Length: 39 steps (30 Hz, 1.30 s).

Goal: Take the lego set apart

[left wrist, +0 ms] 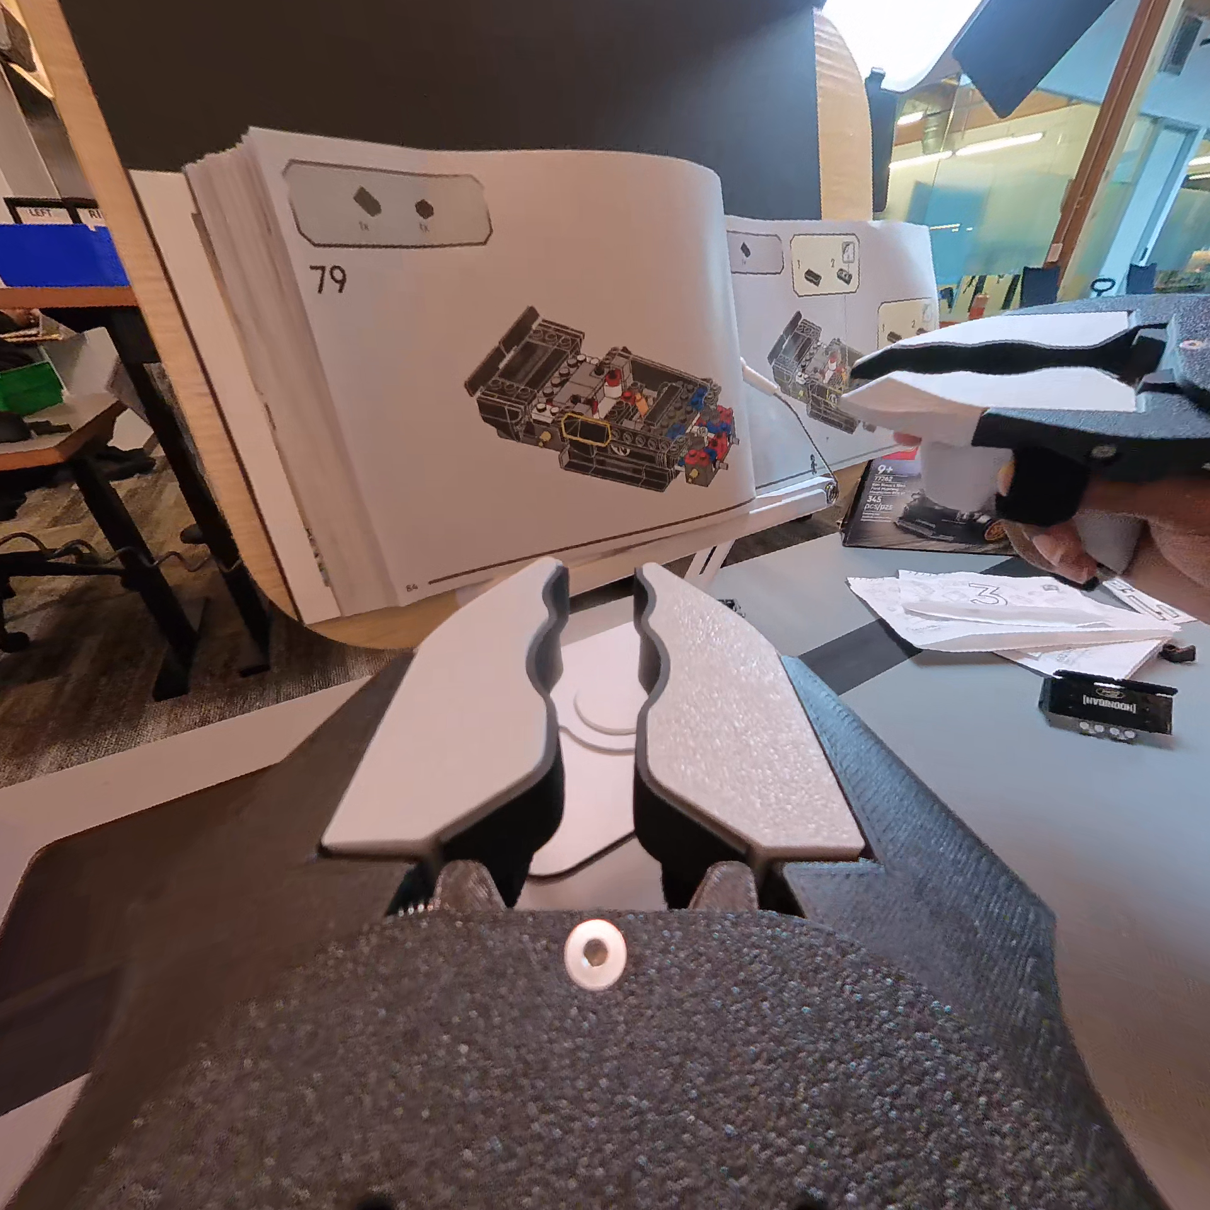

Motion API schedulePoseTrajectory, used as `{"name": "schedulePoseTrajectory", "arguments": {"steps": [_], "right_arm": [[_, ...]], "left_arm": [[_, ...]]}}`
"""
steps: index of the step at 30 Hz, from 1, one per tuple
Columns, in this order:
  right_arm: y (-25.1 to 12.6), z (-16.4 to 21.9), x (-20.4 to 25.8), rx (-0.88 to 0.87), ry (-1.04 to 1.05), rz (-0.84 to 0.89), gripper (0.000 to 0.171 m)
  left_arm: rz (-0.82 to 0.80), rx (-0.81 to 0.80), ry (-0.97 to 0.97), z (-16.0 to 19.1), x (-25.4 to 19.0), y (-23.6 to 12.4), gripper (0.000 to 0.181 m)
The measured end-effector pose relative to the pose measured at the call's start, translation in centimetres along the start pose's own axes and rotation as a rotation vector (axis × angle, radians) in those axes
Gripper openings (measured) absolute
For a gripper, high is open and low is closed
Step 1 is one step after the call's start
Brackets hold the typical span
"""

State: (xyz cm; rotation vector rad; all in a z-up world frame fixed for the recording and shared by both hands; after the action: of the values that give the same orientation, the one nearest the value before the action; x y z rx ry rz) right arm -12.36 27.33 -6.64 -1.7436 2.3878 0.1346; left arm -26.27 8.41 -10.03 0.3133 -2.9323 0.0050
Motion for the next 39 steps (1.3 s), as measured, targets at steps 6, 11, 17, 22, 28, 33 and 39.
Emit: {"name": "schedulePoseTrajectory", "arguments": {"steps": [6, 11, 17, 22, 28, 33, 39], "right_arm": [[-1.5, -1.3, -1.7, -0.076, 0.231, -0.024, 0.022], [-2.6, -0.8, -2.3, -0.038, 0.327, 0.003, 0.022], [-3.5, -0.6, -2.0, -0.006, 0.289, 0.001, 0.022], [-3.3, 0.4, -1.8, 0.072, 0.277, -0.017, 0.022], [-2.7, 0.6, 0.1, 0.074, 0.243, -0.068, 0.024], [-2.7, -0.7, -0.8, -0.020, 0.397, -0.094, 0.024], [-0.6, -0.2, 1.5, 0.051, 0.224, -0.101, 0.024]], "left_arm": [[0.074, -0.085, -0.039, -0.5, -0.5, -0.2, 0.024], [0.096, -0.092, -0.041, -0.3, -1.0, 0.0, 0.024], [0.053, -0.072, 0.044, -0.8, -0.7, -0.5, 0.027], [0.055, -0.053, 0.080, -1.4, -0.5, -0.8, 0.030], [0.195, -0.024, -0.115, 0.0, -0.4, 0.0, 0.040], [0.185, -0.179, -0.241, -1.3, 1.3, -1.4, 0.036], [0.147, -0.055, -0.087, -0.5, 0.0, -0.5, 0.033]]}}
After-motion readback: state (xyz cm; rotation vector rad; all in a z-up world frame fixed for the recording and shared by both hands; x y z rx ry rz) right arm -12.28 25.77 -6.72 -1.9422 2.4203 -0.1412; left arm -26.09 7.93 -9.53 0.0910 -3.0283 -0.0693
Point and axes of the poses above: each gripper's, where its closed fingertips meet, y out along the fingers, z out of its underside, x = y × z across the jaws, the point moved 8 cm from there along -y, back along the fingers, and after that the axes turned 10 degrees about y, right-handed, at the moved point
